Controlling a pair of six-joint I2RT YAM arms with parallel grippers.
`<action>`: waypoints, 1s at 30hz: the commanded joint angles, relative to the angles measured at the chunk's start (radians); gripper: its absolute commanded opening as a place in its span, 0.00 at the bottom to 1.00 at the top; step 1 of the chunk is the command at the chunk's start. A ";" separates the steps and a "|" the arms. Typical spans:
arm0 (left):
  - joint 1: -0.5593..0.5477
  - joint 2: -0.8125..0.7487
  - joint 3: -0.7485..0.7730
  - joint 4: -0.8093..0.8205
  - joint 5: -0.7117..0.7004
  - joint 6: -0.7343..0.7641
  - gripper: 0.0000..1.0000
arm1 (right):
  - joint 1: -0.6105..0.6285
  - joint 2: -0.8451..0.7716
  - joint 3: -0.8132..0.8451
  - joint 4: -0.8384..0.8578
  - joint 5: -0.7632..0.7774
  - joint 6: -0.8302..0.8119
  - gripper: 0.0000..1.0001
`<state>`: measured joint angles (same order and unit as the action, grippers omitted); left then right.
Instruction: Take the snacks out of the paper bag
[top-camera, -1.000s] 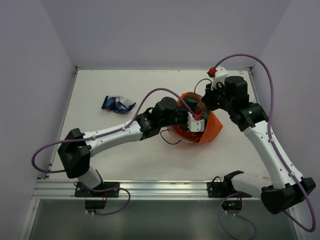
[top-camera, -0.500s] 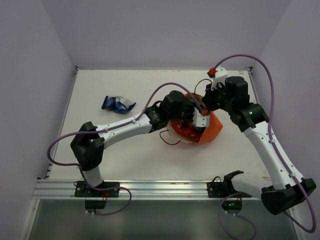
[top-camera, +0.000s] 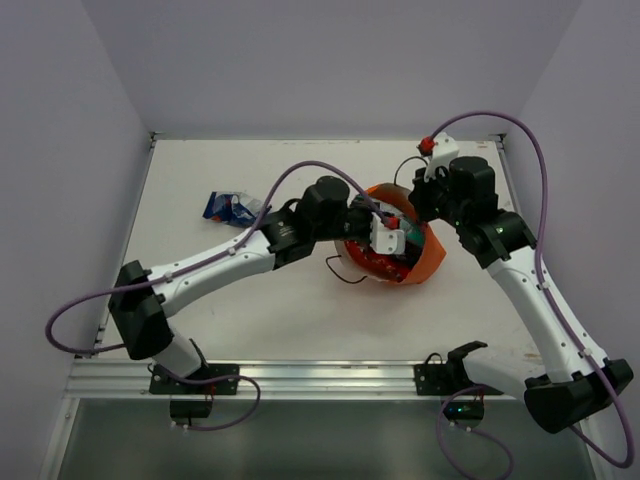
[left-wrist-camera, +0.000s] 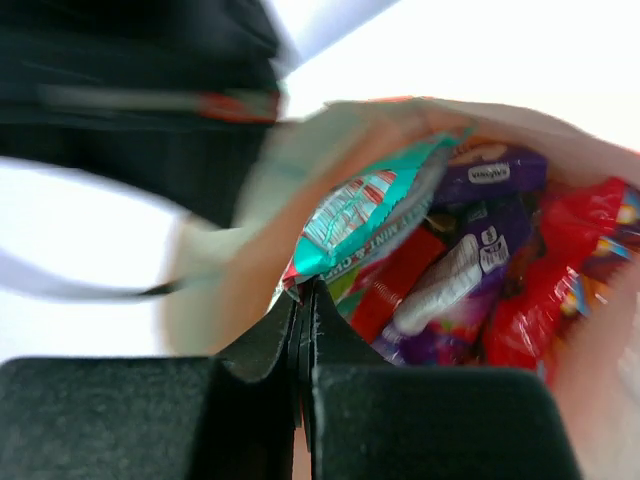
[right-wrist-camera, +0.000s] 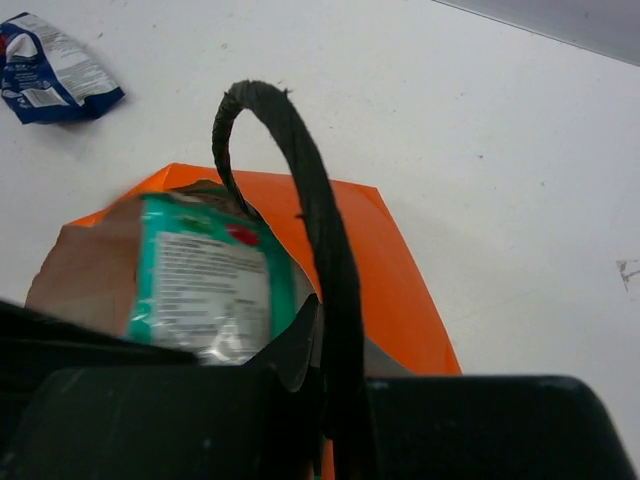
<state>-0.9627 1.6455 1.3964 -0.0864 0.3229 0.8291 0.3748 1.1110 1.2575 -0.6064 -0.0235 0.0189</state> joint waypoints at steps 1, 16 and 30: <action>0.001 -0.208 0.007 0.017 -0.008 -0.033 0.00 | 0.000 -0.039 0.000 0.112 0.074 0.006 0.00; 0.286 -0.495 -0.226 -0.010 -0.490 -0.505 0.00 | -0.005 -0.059 -0.017 0.128 0.145 0.007 0.00; 0.657 -0.129 -0.346 0.066 -0.039 -1.042 0.18 | -0.005 -0.060 -0.043 0.131 0.115 0.023 0.00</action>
<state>-0.3511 1.4662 1.0241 -0.1310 0.1287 -0.0650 0.3721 1.0904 1.2133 -0.5522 0.0875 0.0319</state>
